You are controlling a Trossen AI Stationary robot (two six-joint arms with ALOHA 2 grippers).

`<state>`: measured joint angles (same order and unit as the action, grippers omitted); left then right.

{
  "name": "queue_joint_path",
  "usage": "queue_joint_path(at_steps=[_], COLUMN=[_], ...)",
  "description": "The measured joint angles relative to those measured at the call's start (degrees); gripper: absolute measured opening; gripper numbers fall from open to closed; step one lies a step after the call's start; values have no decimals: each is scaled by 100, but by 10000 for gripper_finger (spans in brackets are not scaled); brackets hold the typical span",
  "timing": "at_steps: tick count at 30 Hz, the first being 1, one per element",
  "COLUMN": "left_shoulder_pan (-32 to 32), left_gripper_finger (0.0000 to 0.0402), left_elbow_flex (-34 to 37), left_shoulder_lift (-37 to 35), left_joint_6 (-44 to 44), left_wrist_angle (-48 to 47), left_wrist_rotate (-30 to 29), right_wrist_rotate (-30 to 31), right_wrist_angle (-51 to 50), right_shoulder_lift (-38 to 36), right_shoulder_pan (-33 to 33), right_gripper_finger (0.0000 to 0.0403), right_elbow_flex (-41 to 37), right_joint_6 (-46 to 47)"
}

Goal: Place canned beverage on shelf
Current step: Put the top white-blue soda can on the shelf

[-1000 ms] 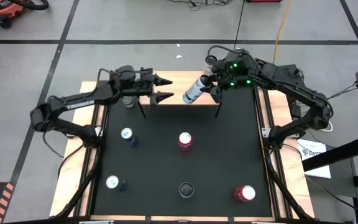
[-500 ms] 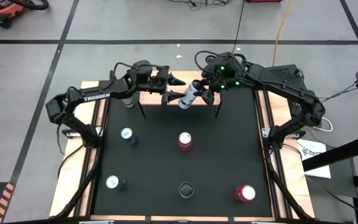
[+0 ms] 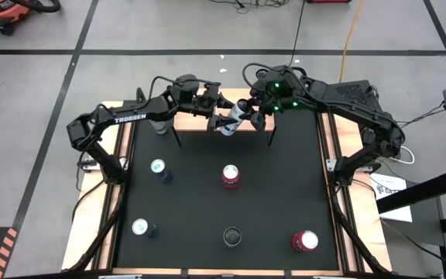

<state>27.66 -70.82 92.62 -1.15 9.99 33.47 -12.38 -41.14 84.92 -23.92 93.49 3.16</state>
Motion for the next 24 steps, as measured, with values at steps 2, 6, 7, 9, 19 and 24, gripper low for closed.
queue_joint_path(at_steps=[2, 6, 7, 9, 19, 24], left_shoulder_pan=[0, 0, 0, -2, 0, -4], left_gripper_finger=[283, 275, 271, 262, 259, 258], left_elbow_flex=[0, 0, 0, 0, -3, -3], left_shoulder_lift=[0, 0, 3, 28, 28, 28], left_joint_6=[1, 8, 13, 17, 3, 3], left_wrist_angle=[2, 9, 16, 19, 33, 36], left_wrist_rotate=[-5, -1, 16, 39, 50, 48], right_wrist_rotate=[0, -1, -10, -11, -9, -2], right_wrist_angle=[3, 23, 22, 22, 177, 195], right_shoulder_lift=[1, 5, 5, 20, 27, 29], right_shoulder_pan=[0, 0, 0, 0, 0, 0], right_gripper_finger=[210, 210, 210, 210, 210, 210], right_elbow_flex=[0, 0, 0, 0, -2, -2], right_joint_6=[-2, 0, 2, 3, 2, 2])
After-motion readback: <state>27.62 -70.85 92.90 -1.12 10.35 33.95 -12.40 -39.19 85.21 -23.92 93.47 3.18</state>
